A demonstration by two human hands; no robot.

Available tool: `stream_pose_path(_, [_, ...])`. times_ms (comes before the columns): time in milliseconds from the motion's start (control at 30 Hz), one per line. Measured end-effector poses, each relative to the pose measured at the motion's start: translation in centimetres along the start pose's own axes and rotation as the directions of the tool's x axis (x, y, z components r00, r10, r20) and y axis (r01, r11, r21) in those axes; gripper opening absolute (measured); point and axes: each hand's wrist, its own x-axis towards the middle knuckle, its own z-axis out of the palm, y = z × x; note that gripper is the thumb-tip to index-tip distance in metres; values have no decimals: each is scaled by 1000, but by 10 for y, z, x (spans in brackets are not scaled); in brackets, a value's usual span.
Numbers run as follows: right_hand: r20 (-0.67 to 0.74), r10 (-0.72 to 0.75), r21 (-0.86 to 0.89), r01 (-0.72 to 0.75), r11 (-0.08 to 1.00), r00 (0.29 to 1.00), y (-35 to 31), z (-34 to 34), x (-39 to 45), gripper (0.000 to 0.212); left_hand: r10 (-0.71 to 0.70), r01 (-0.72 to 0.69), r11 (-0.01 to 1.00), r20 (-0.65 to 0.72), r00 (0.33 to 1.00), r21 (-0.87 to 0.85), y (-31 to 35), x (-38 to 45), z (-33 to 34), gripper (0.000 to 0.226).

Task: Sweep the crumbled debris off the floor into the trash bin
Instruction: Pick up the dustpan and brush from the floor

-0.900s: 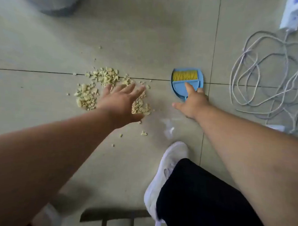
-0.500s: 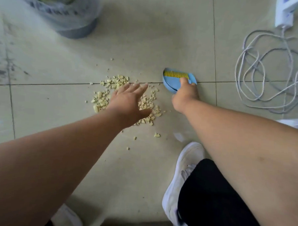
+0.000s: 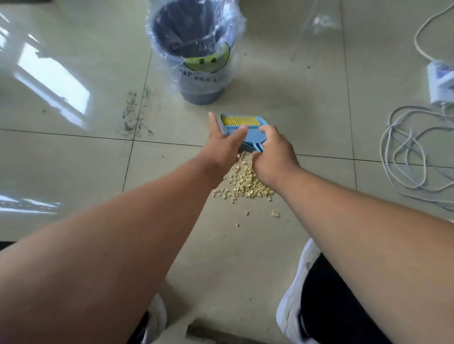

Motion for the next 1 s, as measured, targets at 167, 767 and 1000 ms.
stream_pose_path(167, [44, 139, 289, -145, 946, 989, -22, 2, -55, 73, -16, 18, 988, 14, 1000, -151, 21, -51, -9, 69])
stream_pose_path(767, [287, -4, 678, -200, 707, 958, -48, -1, -72, 74, -32, 24, 901, -11, 999, -433, 2, -114, -48, 50])
stream_pose_path(1000, [400, 121, 602, -360, 713, 909, -47, 52, -66, 58, -148, 176, 931, 110, 983, -321, -52, -107, -86, 49])
